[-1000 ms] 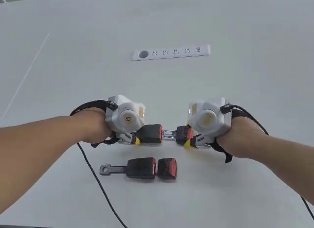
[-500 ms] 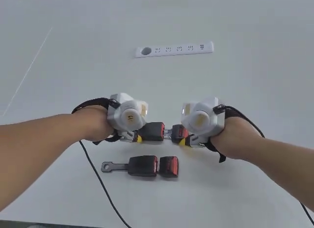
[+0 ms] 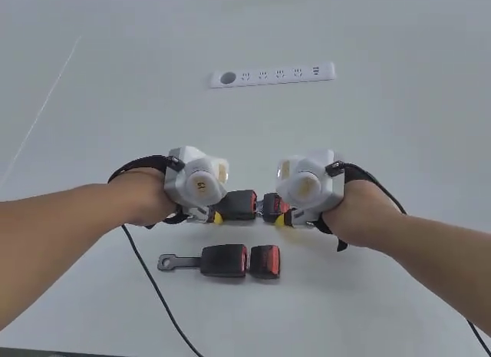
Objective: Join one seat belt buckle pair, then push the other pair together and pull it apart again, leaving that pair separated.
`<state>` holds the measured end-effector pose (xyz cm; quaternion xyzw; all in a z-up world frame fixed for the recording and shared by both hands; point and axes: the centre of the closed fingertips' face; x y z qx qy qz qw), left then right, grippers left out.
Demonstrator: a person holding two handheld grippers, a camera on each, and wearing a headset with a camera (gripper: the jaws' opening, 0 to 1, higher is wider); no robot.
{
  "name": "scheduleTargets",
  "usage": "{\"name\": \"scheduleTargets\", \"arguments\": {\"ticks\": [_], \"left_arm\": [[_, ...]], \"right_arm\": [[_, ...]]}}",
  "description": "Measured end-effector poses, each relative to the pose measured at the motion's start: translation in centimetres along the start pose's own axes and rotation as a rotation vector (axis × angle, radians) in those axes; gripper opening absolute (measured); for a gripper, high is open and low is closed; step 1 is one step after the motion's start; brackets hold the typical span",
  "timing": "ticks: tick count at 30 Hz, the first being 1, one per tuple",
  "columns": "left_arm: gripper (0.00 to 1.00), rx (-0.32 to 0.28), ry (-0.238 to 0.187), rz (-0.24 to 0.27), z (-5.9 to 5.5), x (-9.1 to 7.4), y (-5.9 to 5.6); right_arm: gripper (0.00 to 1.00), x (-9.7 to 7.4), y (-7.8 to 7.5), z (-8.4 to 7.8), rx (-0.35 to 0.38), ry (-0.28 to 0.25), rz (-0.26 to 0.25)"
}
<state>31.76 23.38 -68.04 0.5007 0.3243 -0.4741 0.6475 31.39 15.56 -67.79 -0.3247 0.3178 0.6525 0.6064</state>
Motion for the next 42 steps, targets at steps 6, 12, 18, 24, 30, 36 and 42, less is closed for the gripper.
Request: {"name": "scheduleTargets", "arguments": {"ticks": [6,12,18,24,30,36,42], "left_arm": [[0.27,-0.005,0.002,0.004,-0.1,-0.1,0.0],[0.28,-0.009,0.014,0.006,-0.1,0.0,0.1],[0.28,-0.029,0.005,0.013,-0.2,0.0,0.1],[0.28,-0.03,0.005,0.009,-0.2,0.1,0.0],[0.28,-0.018,0.014,0.004,-0.1,0.1,-0.1],[0.29,-0.024,0.004,0.01,-0.1,0.0,-0.1],[0.29,-0.02,0.01,0.01,0.0,0.0,-0.1]], "right_arm": [[0.29,0.0,-0.2,-0.1,0.014,-0.008,0.001],[0.29,0.0,-0.2,-0.1,-0.001,-0.008,0.003],[0.3,-0.4,-0.2,-0.5,0.005,-0.002,-0.003],[0.3,-1.0,0.0,-1.4,0.013,-0.007,-0.007],[0.3,-1.3,0.4,-1.7,0.005,-0.005,-0.011],[0.31,-2.8,0.8,-3.5,0.022,-0.002,-0.013],[0.32,-4.5,1.1,-5.9,0.044,0.004,-0.043]]}}
Point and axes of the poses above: the centre of the closed fingertips' face, and the gripper's own axes: x roughly forward along the fingers, y roughly to its left, z roughly out of its top, and after that the axes turned 12 degrees about z, right-handed
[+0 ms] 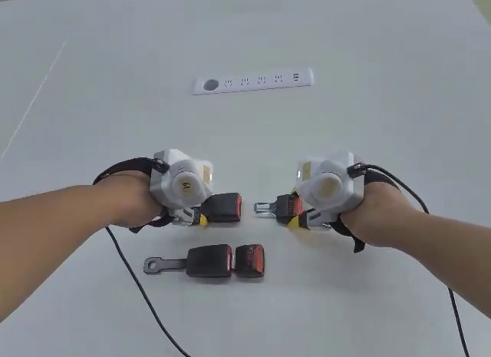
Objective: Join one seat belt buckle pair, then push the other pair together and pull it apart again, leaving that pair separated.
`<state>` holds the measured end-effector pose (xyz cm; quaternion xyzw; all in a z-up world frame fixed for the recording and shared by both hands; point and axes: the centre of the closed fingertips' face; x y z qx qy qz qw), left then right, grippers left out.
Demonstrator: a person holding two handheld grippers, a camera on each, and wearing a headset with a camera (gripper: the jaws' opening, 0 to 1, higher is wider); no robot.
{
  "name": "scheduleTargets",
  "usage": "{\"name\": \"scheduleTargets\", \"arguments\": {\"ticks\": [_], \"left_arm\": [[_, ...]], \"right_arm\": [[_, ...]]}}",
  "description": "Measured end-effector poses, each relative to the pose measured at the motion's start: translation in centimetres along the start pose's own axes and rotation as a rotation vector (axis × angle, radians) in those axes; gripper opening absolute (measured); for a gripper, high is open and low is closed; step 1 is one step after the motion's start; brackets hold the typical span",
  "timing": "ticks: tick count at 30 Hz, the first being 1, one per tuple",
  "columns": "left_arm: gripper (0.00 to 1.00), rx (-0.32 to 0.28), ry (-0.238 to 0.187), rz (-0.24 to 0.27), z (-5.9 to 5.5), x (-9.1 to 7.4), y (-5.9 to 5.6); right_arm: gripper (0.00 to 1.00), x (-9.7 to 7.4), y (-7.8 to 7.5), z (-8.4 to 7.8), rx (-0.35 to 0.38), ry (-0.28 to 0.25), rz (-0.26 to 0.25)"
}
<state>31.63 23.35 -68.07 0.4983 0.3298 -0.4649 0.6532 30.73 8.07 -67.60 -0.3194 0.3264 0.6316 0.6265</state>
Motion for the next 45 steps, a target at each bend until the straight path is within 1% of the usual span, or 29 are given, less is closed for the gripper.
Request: {"name": "scheduleTargets", "arguments": {"ticks": [5,7,10,11,13,17,21,25,27,28,29,30,31,32,33,34,35,36,37,38,39,40,41,42,43,44,45], "left_arm": [[0.29,0.004,0.006,0.003,0.0,0.0,0.0],[0.29,0.001,0.005,0.007,0.0,-0.1,0.0],[0.29,0.002,0.007,0.013,0.1,-0.1,0.0],[0.3,0.002,0.008,0.014,0.1,-0.1,0.0],[0.3,0.004,0.011,0.015,0.0,-0.1,0.0],[0.3,0.008,0.007,0.019,0.0,-0.1,0.1],[0.3,-0.011,0.003,0.026,0.0,-0.1,0.2],[0.3,-0.006,0.007,0.032,0.0,-0.1,0.2],[0.3,-0.001,0.014,0.038,0.0,0.0,0.2],[0.3,-0.008,0.018,0.041,0.0,0.0,0.2],[0.3,-0.015,0.02,0.045,0.0,0.0,0.2],[0.3,-0.013,0.02,0.05,0.0,0.0,0.2],[0.3,-0.024,0.021,0.055,0.0,-0.1,0.3],[0.3,-0.032,0.023,0.057,0.0,-0.1,0.3],[0.3,-0.044,0.025,0.062,-0.1,-0.1,0.3],[0.32,-0.044,0.024,0.063,-0.1,-0.2,0.2],[0.33,-0.061,0.02,0.074,-0.2,-0.4,0.1],[0.34,-0.07,0.015,0.082,-0.1,-0.7,0.0],[0.35,-0.08,-0.003,0.108,0.0,-1.3,0.1],[0.37,-0.086,-0.008,0.122,-0.1,-1.6,0.1],[0.41,-0.098,-0.011,0.129,-0.3,-2.1,0.1],[0.43,-0.113,-0.021,0.143,-0.6,-2.7,0.1],[0.45,-0.118,-0.033,0.16,-0.8,-3.3,0.2],[0.47,-0.129,-0.043,0.188,-1.1,-4.2,0.3],[0.48,-0.154,-0.044,0.204,-1.6,-4.8,0.4],[0.48,-0.203,-0.058,0.222,-1.9,-5.7,0.2],[0.48,-0.226,-0.073,0.225,-2.0,-6.3,-0.1]], "right_arm": [[0.32,-2.2,0.2,-3.1,0.03,0.031,-0.024],[0.32,-2.9,0.3,-4.2,0.039,0.044,-0.029],[0.33,-4.2,0.4,-6.2,0.051,0.079,-0.038],[0.33,-4.5,0.5,-6.6,0.05,0.084,-0.039],[0.33,-5.2,0.7,-7.7,0.051,0.11,-0.043],[0.33,-6.3,1.0,-9.3,0.054,0.14,-0.043],[0.34,-6.9,1.2,-10.1,0.054,0.161,-0.048],[0.34,-7.1,1.2,-10.4,0.042,0.178,-0.064],[0.34,-7.2,1.1,-10.5,0.038,0.181,-0.086],[0.34,-7.3,1.0,-10.6,0.031,0.181,-0.103],[0.35,-7.3,1.0,-10.6,0.019,0.179,-0.106],[0.35,-7.3,0.9,-10.7,0.028,0.175,-0.115],[0.35,-7.5,0.9,-10.8,0.051,0.172,-0.13],[0.38,-7.6,0.9,-10.9,0.056,0.172,-0.135],[0.41,-7.8,0.8,-11.0,0.092,0.154,-0.163],[0.45,-7.9,0.8,-11.0,0.113,0.134,-0.171],[0.49,-7.9,1.0,-10.9,0.183,0.083,-0.182],[0.5,-7.9,1.3,-11.0,0.241,0.05,-0.182],[0.51,-8.1,1.5,-11.1,0.287,0.022,-0.191],[0.51,-8.3,1.6,-11.1,0.313,-0.014,-0.208],[0.52,-8.5,1.8,-11.1,0.329,-0.033,-0.22],[0.55,-8.8,2.0,-11.1,0.362,-0.062,-0.243],[0.56,-9.0,2.3,-10.9,0.378,-0.081,-0.256],[0.58,-9.2,2.8,-10.7,0.391,-0.102,-0.262],[0.58,-9.4,3.1,-10.7,0.388,-0.106,-0.264],[0.59,-9.7,3.5,-10.3,0.392,-0.125,-0.279],[0.59,-9.9,4.0,-10.0,0.386,-0.132,-0.282]]}}
Point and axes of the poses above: the centre of the closed fingertips' face, and the gripper's own axes: x roughly forward along the fingers, y roughly to its left, z roughly out of its top, and after that the axes turned 12 degrees about z, right-handed
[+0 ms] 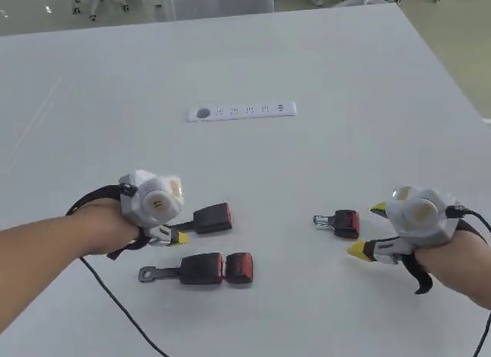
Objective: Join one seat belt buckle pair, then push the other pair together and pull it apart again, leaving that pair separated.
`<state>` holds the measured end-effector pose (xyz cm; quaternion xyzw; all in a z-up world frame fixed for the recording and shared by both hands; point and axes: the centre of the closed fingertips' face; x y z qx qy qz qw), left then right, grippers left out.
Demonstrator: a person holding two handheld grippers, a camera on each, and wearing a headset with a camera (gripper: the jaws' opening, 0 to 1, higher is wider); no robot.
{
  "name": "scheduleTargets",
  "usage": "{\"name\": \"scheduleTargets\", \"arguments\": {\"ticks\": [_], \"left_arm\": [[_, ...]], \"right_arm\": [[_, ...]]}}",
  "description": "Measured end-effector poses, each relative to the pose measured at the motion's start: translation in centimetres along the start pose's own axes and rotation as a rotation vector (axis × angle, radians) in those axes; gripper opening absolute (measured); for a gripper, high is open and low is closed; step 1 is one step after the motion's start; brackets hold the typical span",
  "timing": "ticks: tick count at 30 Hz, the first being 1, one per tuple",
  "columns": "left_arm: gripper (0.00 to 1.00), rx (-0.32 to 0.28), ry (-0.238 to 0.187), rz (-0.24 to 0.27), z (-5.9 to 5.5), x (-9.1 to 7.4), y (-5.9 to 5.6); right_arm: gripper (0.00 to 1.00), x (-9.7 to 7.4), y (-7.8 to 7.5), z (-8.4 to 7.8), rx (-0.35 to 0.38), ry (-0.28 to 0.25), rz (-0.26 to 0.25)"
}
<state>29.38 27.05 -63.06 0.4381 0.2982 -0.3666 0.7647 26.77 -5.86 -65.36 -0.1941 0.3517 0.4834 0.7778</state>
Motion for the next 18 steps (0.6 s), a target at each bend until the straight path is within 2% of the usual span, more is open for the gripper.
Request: {"name": "scheduleTargets", "arguments": {"ticks": [1,5,7,9,10,13,15,18], "left_arm": [[0.49,-0.021,-0.004,0.004,-0.3,-1.1,-0.4],[0.53,-0.034,-0.02,0.018,-1.4,-3.7,-2.1],[0.56,-0.089,-0.028,0.039,-1.9,-4.9,-2.8],[0.58,-0.157,-0.024,0.037,-2.5,-6.3,-3.7],[0.59,-0.187,-0.03,0.047,-2.8,-7.0,-3.9],[0.64,-0.225,-0.042,0.066,-3.3,-8.4,-4.2],[0.69,-0.262,-0.044,0.097,-3.8,-9.5,-4.1],[0.76,-0.344,-0.059,0.139,-4.3,-10.7,-3.8]], "right_arm": [[0.59,-0.3,0.7,0.3,-0.007,-0.013,-0.003],[0.63,-1.2,2.8,1.4,-0.022,-0.065,-0.001],[0.65,-1.5,4.2,2.0,-0.007,-0.092,0.014],[0.66,-1.9,5.3,2.5,-0.012,-0.106,0.019],[0.67,-2.1,5.7,2.7,-0.014,-0.114,0.022],[0.74,-2.6,6.9,3.0,-0.034,-0.126,0.024],[0.8,-2.9,7.6,2.5,-0.034,-0.109,0.024],[0.84,-3.7,8.4,2.2,-0.031,-0.114,0.021]]}}
Point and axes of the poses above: the centre of the closed fingertips' face, and the gripper's own axes: x roughly forward along the fingers, y roughly to its left, z roughly out of its top, and after that the axes turned 12 degrees about z, right-handed
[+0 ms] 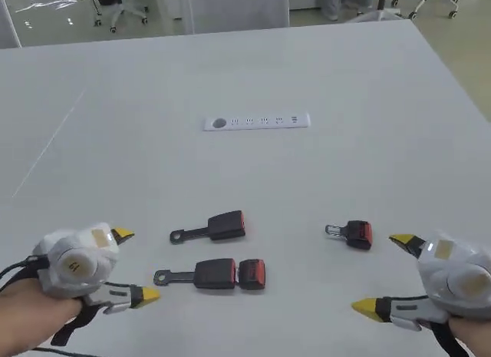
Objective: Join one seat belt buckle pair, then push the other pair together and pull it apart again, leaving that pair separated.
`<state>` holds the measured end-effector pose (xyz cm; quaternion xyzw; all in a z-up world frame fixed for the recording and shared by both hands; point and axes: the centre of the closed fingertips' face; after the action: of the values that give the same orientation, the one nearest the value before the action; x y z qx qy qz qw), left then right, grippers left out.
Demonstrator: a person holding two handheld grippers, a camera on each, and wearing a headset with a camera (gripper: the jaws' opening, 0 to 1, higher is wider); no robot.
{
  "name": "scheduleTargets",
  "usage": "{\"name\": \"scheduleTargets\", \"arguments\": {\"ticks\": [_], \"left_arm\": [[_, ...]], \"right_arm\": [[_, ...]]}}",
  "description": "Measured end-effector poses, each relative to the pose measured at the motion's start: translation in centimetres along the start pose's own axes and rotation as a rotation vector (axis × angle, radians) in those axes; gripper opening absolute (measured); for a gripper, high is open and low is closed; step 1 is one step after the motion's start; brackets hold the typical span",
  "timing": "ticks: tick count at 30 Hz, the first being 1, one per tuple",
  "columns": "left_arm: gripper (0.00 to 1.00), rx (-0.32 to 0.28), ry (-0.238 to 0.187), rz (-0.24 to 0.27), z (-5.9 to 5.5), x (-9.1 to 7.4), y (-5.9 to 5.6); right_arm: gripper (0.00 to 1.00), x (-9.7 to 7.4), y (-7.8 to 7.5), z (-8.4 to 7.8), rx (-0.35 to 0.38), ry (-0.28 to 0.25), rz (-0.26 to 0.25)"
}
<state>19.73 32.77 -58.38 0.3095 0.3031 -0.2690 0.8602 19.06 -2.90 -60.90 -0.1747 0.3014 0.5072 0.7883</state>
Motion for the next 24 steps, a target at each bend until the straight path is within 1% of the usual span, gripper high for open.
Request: {"name": "scheduleTargets", "arguments": {"ticks": [2,4,5,6,7,8,10,11,12,14,15,17,20,22,24], "left_arm": [[0.8,-0.019,-0.001,-0.005,-0.4,-0.9,-0.3],[0.83,-0.035,0.002,0.011,-0.8,-1.5,-0.4],[0.84,-0.065,-0.004,0.017,-0.9,-1.9,-0.5],[0.85,-0.088,-0.005,0.021,-1.0,-2.1,-0.6],[0.86,-0.105,-0.003,0.026,-1.3,-2.2,-0.5],[0.86,-0.121,-0.002,0.032,-1.5,-2.5,-0.7],[0.89,-0.14,-0.007,0.031,-1.7,-2.8,-1.1],[0.91,-0.145,-0.008,0.033,-1.7,-2.9,-1.1],[0.94,-0.151,-0.009,0.035,-1.8,-3.0,-1.2],[1.0,-0.162,-0.016,0.04,-1.9,-3.0,-1.1],[1.0,-0.161,-0.017,0.043,-2.0,-2.9,-1.0],[1.0,-0.157,-0.016,0.037,-2.2,-2.8,-1.1],[1.0,-0.148,-0.013,0.044,-2.4,-2.7,-0.9],[1.0,-0.17,-0.011,0.056,-2.5,-2.7,-0.6],[1.0,-0.185,-0.015,0.065,-2.5,-2.6,-0.5]], "right_arm": [[0.85,-0.7,0.2,-0.2,0.01,-0.005,-0.016],[0.85,-1.3,0.5,-0.3,0.036,-0.017,-0.018],[0.85,-1.6,0.6,-0.5,0.071,-0.026,-0.028],[0.85,-1.9,0.6,-0.7,0.081,-0.026,-0.035],[0.85,-2.1,0.5,-0.7,0.089,-0.033,-0.042],[0.86,-2.6,0.3,-0.7,0.097,-0.042,-0.063],[0.9,-3.0,0.1,-0.8,0.085,-0.041,-0.09],[0.94,-3.2,-0.1,-0.8,0.076,-0.039,-0.108],[0.99,-3.1,0.0,-0.9,0.083,-0.042,-0.103],[1.0,-3.1,0.4,-1.1,0.121,-0.047,-0.094],[1.0,-3.1,0.4,-1.1,0.126,-0.053,-0.098],[1.0,-3.1,0.5,-1.1,0.129,-0.056,-0.1],[1.0,-3.2,0.5,-1.2,0.127,-0.041,-0.111],[1.0,-3.5,0.4,-1.2,0.134,-0.046,-0.115],[1.0,-4.0,0.2,-1.6,0.13,-0.044,-0.116]]}}
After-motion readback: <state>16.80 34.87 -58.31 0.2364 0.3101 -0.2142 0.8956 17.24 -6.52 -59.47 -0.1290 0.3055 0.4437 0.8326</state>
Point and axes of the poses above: the centre of the closed fingertips' face, and the gripper's own axes: x roughly forward along the fingers, y roughly to its left, z roughly out of its top, and after that the axes turned 12 degrees about z, right-handed
